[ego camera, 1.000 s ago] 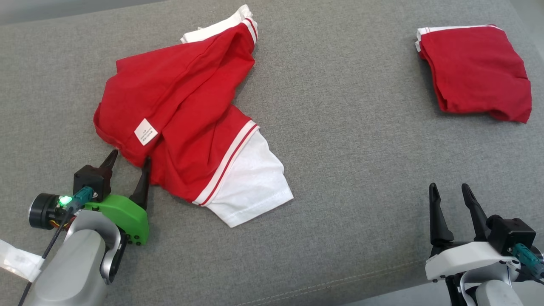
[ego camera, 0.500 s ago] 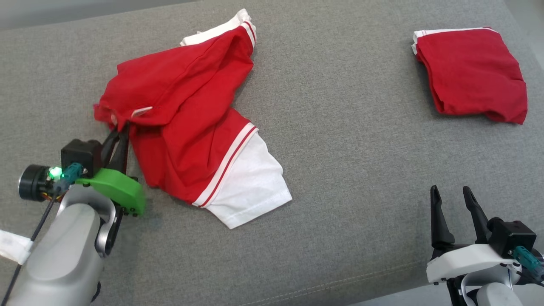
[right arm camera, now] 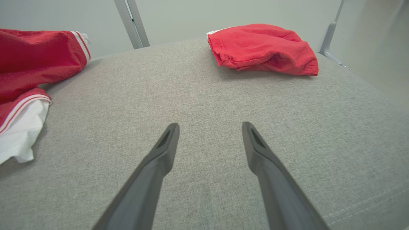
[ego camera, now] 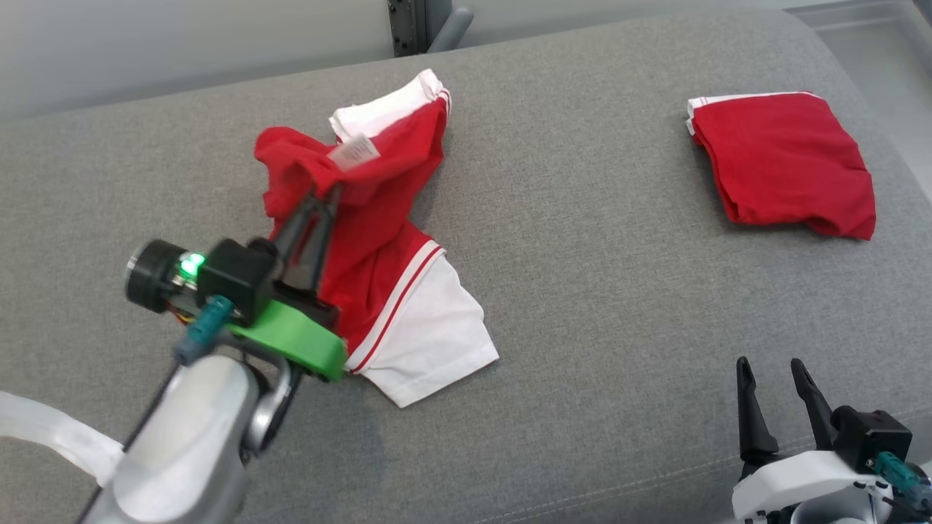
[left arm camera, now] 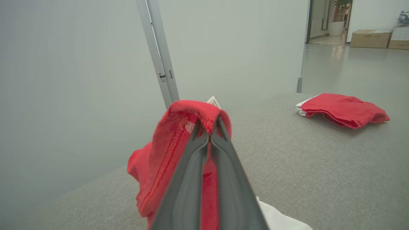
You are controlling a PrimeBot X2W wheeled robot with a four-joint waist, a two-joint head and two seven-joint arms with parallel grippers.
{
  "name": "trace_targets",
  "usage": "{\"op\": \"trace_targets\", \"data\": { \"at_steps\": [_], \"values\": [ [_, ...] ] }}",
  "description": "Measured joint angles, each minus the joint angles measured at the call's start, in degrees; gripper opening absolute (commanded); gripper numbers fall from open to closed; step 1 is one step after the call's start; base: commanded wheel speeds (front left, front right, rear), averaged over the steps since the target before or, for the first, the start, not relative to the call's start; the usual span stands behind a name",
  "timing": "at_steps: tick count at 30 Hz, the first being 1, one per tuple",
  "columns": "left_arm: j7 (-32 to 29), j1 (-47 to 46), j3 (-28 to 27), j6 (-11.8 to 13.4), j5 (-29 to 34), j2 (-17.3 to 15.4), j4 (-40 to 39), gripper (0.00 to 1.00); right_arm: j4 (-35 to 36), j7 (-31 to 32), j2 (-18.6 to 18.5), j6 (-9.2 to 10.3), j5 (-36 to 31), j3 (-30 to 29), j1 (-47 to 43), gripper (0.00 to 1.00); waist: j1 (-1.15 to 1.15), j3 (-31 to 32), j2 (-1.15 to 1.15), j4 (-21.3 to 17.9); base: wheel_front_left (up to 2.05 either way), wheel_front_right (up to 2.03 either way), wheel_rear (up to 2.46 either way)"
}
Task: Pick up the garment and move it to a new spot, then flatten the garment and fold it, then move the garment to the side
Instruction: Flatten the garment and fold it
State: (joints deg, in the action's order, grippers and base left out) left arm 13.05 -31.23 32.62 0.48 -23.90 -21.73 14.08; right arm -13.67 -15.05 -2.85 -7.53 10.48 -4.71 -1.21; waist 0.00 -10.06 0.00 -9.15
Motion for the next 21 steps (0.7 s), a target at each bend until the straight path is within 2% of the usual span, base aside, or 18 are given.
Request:
{"op": "trace_targets", "data": {
  "at_steps": [5, 10, 15, 18, 21],
  "values": [
    [-4.36, 9.10, 6.62, -0.56, -1.34, 3.49, -6.73, 0.00, -0.67, 0.00, 0.01, 0.00, 0.13, -0.12, -1.60, 1.00, 0.00, 3.67, 0.00, 0.05, 0.00, 0.00, 0.00],
    [-6.53, 18.20, 11.40, -1.58, -4.81, 5.82, -4.46, 0.00, -0.77, 0.00, 0.01, 0.00, 0.42, 0.07, -2.22, 1.00, 0.00, 6.15, 0.00, 0.47, 0.00, 0.00, 0.00],
    [-7.75, 25.53, 13.24, -0.81, -6.17, 4.21, 1.37, 0.00, -1.14, 0.00, 0.02, 0.00, 0.20, -1.09, -3.82, 1.00, 0.00, 7.45, 0.00, 1.49, 0.00, 0.00, 0.00],
    [-7.31, 28.81, 12.39, 1.08, -6.82, 2.48, 4.19, 0.00, -1.41, 0.00, -0.02, 0.01, -0.02, -1.89, -4.44, 1.00, 0.00, 7.89, 0.00, 2.52, 0.00, 0.00, 0.00],
    [-5.39, 29.90, 9.20, 3.41, -8.06, 0.15, 7.04, 0.00, -1.70, -0.01, 0.03, 0.00, -0.07, -1.51, -4.50, 1.00, 0.00, 8.15, 0.00, 3.81, 0.00, 0.00, 0.00]
  ]
}}
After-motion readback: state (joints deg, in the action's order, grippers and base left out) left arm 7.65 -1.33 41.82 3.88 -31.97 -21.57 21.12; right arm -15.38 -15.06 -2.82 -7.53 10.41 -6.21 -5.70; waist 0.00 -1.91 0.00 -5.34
